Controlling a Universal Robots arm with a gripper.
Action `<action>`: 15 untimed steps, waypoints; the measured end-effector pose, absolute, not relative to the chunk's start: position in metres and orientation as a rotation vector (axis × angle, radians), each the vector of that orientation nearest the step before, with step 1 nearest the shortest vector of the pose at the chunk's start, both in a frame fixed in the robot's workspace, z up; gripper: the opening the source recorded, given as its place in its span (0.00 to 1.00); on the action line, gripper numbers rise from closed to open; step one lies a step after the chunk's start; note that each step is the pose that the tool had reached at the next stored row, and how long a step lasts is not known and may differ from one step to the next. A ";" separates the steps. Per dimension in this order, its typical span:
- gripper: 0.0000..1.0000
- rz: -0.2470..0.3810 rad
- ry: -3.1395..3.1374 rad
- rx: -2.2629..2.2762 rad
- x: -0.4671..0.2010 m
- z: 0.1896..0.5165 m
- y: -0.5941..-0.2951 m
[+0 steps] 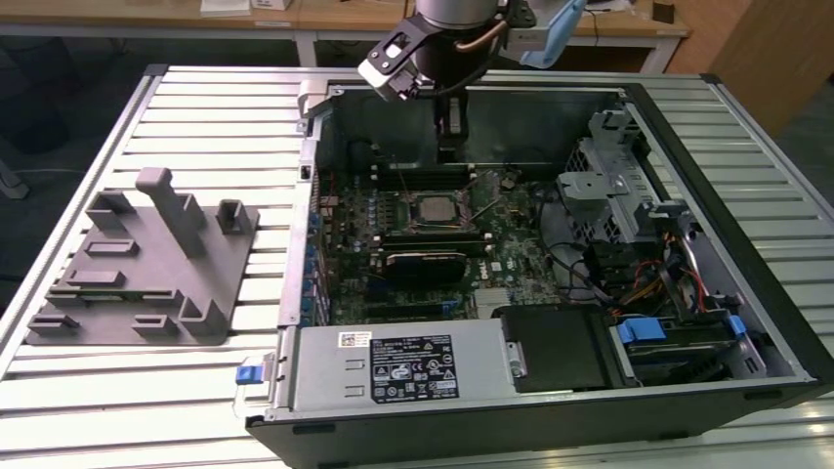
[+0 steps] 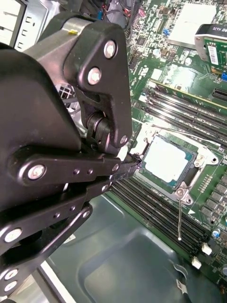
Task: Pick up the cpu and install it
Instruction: 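Close the cpu cover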
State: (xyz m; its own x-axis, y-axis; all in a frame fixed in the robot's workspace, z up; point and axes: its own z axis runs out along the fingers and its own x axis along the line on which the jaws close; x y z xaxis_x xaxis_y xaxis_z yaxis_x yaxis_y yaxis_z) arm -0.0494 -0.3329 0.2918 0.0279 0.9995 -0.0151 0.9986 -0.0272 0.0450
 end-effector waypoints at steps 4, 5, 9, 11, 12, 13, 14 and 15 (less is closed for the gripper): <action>0.11 0.032 2.161 2.221 -0.049 0.295 -0.333; 0.11 0.032 2.161 2.221 -0.049 0.296 -0.333; 0.11 0.032 2.161 2.221 -0.049 0.300 -0.333; 0.11 0.032 2.161 2.221 -0.049 0.302 -0.333; 0.11 0.032 2.161 2.221 -0.049 0.302 -0.333; 0.11 0.032 2.161 2.221 -0.049 0.302 -0.333; 0.11 0.032 2.161 2.221 -0.049 0.302 -0.333; 0.11 0.032 2.161 2.221 -0.049 0.302 -0.333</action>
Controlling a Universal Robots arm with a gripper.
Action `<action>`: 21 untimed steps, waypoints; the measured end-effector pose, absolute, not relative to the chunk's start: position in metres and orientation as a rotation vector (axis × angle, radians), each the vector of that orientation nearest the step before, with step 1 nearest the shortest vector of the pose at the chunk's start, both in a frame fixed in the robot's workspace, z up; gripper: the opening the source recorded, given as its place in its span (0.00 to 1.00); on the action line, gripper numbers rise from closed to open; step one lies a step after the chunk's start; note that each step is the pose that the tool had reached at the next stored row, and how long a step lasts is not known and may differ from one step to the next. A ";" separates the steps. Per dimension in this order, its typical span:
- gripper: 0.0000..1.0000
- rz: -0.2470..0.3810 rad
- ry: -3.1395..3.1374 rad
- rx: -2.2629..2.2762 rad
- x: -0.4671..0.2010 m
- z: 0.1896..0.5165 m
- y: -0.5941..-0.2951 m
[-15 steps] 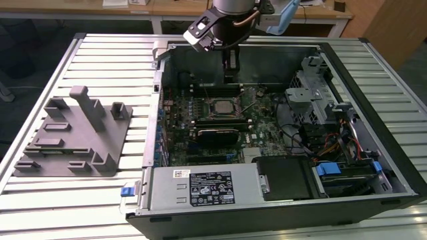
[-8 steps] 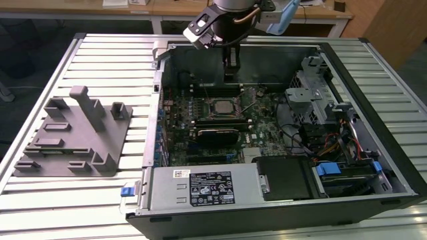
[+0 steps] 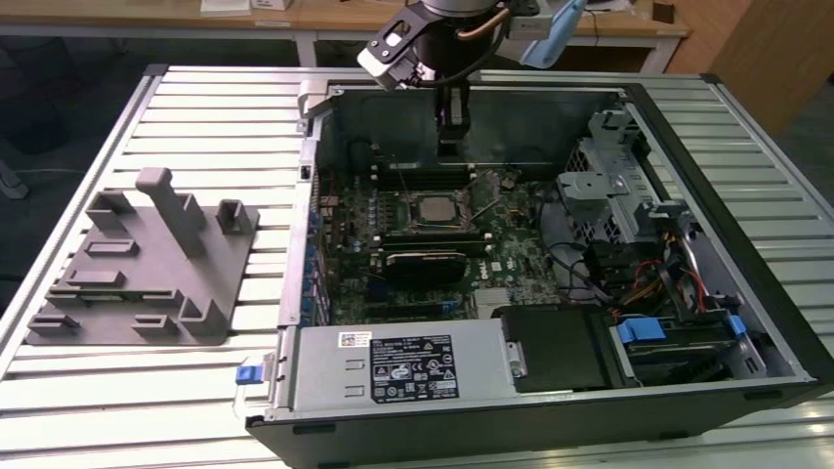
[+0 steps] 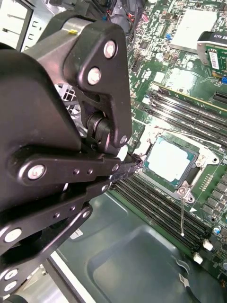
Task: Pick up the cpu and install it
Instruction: 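Close the cpu cover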
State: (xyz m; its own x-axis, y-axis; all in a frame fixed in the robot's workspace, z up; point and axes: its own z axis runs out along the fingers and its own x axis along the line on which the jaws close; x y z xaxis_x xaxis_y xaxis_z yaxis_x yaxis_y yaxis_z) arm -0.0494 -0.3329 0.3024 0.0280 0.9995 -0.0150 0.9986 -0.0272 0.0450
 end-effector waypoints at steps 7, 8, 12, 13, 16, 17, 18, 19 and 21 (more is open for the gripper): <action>0.11 0.031 2.161 2.221 -0.039 0.302 -0.333; 0.11 0.031 2.160 2.221 -0.037 0.302 -0.333; 0.11 0.029 2.160 2.221 -0.025 0.302 -0.333; 0.11 0.028 2.160 2.221 -0.022 0.302 -0.333; 0.11 0.027 2.160 2.221 -0.012 0.302 -0.333; 0.11 0.027 2.160 2.221 -0.008 0.302 -0.333; 0.11 0.027 2.160 2.221 -0.005 0.302 -0.333; 0.11 0.027 2.160 2.221 -0.002 0.302 -0.333; 0.11 0.026 2.160 2.222 0.005 0.302 -0.333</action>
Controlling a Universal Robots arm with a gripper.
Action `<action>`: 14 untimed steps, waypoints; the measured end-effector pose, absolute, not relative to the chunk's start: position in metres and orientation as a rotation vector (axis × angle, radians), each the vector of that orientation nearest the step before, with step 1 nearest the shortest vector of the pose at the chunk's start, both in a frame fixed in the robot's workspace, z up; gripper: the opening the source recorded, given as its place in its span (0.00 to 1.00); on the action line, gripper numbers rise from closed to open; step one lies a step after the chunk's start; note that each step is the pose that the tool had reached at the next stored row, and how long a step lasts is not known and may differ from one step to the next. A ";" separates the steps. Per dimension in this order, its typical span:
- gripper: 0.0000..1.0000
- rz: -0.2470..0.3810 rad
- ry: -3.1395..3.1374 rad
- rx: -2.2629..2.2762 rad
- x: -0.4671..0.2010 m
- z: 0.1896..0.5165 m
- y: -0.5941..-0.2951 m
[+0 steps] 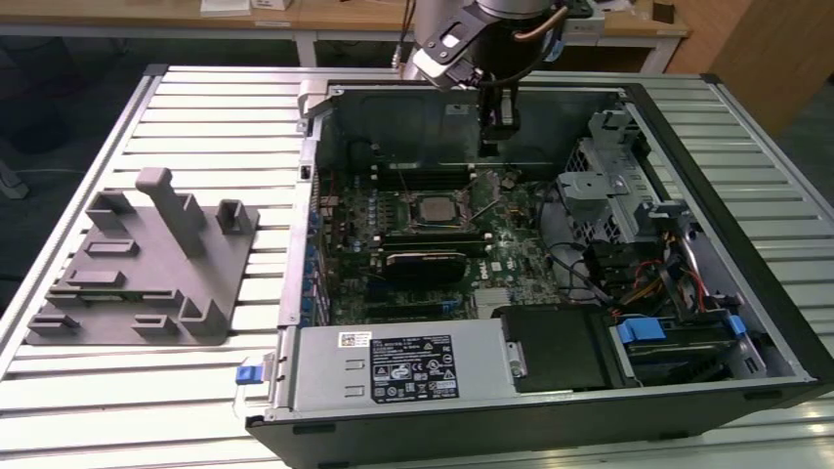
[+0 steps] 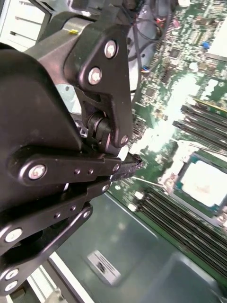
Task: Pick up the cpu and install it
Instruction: 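Close the cpu cover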
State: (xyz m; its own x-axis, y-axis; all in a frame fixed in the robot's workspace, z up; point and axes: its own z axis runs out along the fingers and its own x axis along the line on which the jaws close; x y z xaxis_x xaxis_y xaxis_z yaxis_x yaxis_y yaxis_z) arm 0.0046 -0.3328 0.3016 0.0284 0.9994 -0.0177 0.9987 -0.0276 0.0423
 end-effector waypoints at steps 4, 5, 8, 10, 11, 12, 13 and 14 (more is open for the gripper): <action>0.11 0.022 2.162 2.223 0.017 0.298 -0.333; 0.11 0.021 2.162 2.224 0.020 0.297 -0.333; 0.11 0.019 2.164 2.225 0.026 0.292 -0.333; 0.11 0.017 2.164 2.226 0.030 0.288 -0.333; 0.11 0.017 2.165 2.226 0.033 0.287 -0.333; 0.11 0.016 2.165 2.226 0.035 0.285 -0.333; 0.11 0.016 2.165 2.226 0.037 0.284 -0.333; 0.11 0.015 2.165 2.226 0.038 0.283 -0.333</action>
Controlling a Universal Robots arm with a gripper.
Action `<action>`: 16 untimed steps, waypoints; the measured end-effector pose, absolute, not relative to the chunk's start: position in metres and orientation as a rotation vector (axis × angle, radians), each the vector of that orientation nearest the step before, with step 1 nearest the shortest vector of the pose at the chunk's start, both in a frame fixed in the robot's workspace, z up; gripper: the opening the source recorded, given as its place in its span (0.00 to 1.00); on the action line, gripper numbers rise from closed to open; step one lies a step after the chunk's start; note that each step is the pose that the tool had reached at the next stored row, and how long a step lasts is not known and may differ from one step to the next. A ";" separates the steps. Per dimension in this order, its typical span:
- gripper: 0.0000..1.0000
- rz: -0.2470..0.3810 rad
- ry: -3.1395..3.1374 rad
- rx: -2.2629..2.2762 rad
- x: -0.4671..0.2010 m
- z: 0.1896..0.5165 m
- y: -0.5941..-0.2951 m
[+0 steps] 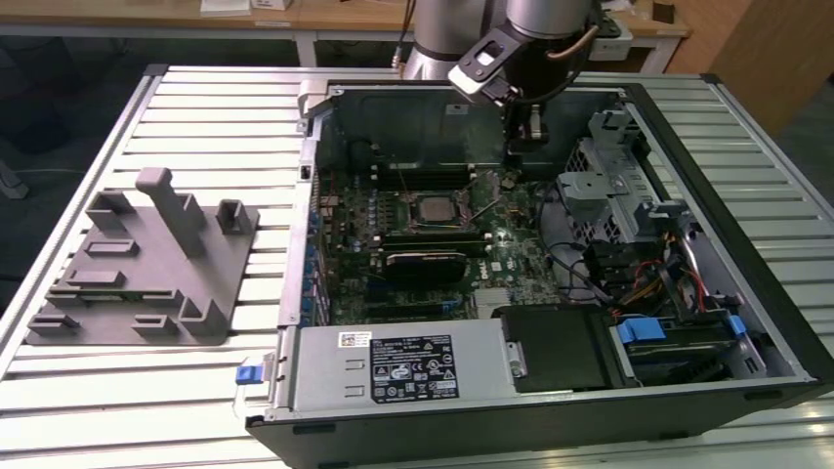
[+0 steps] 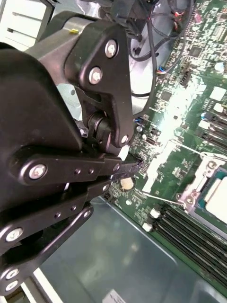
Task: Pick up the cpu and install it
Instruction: 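Close the cpu cover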
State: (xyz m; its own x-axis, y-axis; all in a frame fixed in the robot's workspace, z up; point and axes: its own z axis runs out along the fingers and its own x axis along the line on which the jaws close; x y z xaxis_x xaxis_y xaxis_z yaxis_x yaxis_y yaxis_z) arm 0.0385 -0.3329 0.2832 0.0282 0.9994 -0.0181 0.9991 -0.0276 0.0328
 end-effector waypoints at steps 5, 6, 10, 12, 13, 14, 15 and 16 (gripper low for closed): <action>0.11 0.015 2.165 2.227 0.046 0.278 -0.333; 0.11 0.015 2.165 2.227 0.047 0.277 -0.333; 0.11 0.014 2.166 2.227 0.050 0.273 -0.333; 0.11 0.014 2.166 2.227 0.051 0.271 -0.333; 0.11 0.014 2.166 2.227 0.052 0.270 -0.333; 0.11 0.014 2.166 2.227 0.052 0.268 -0.333; 0.11 0.013 2.166 2.227 0.052 0.266 -0.333; 0.11 0.012 2.166 2.228 0.052 0.265 -0.333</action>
